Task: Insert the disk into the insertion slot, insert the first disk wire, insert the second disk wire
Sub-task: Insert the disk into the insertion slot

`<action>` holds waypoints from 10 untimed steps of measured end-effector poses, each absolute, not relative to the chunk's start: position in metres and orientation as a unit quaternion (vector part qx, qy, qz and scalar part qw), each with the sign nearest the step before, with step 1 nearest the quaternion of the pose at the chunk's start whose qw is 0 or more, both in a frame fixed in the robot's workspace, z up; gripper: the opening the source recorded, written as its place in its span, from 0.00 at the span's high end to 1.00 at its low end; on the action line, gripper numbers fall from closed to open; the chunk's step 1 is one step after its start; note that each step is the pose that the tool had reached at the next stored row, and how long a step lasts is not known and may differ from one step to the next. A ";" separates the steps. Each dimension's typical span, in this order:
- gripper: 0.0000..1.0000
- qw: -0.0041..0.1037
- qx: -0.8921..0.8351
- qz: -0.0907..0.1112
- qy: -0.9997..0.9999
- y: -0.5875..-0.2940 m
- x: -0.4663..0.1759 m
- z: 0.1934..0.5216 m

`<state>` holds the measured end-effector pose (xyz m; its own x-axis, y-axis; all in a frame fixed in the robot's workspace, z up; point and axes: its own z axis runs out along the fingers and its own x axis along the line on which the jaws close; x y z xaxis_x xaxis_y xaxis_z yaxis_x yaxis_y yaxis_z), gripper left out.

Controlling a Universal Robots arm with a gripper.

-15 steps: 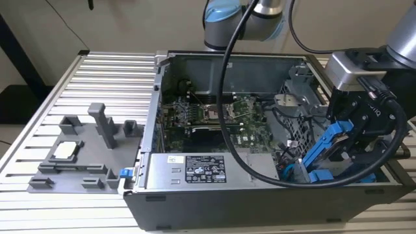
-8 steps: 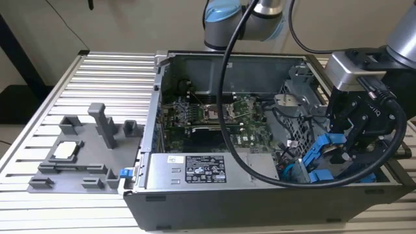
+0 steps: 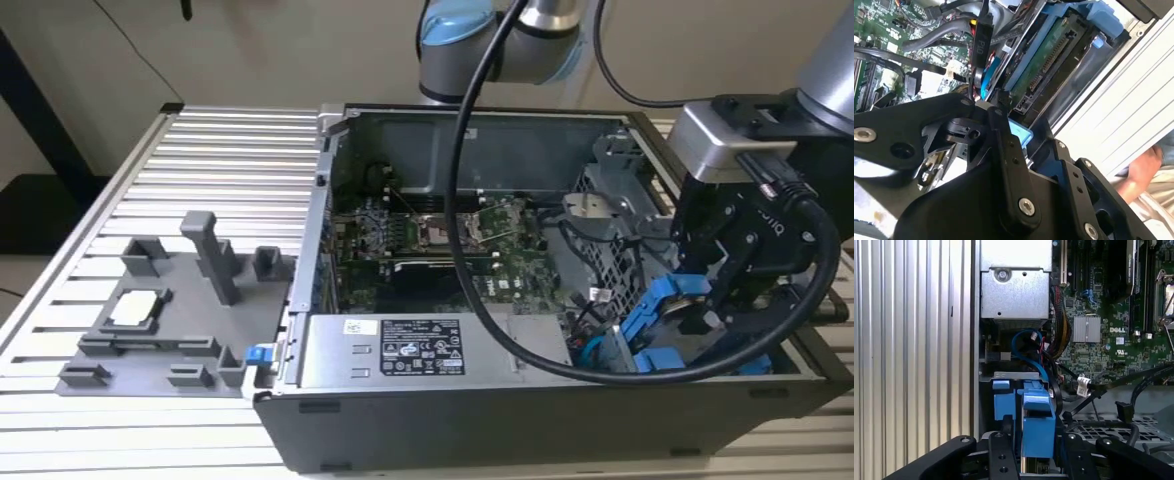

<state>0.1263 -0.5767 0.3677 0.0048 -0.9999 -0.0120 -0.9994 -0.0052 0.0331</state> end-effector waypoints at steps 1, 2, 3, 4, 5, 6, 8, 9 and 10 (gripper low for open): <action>0.57 0.008 0.709 -0.016 -0.705 -0.577 0.126 0.368; 0.57 0.008 0.709 -0.016 -0.705 -0.577 0.126 0.368; 0.51 0.008 0.709 -0.016 -0.705 -0.577 0.126 0.368; 0.51 0.008 0.709 -0.016 -0.705 -0.577 0.126 0.368; 0.45 0.008 0.709 -0.016 -0.705 -0.577 0.126 0.368; 0.45 0.008 0.709 -0.016 -0.705 -0.577 0.126 0.369; 0.45 0.008 0.709 -0.016 -0.705 -0.577 0.126 0.376; 0.45 0.008 0.709 -0.016 -0.705 -0.577 0.126 0.380; 0.45 0.008 0.709 -0.016 -0.705 -0.577 0.126 0.385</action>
<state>0.1263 -0.5766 0.3848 0.0048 -0.9999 -0.0117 -0.9994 -0.0052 0.0331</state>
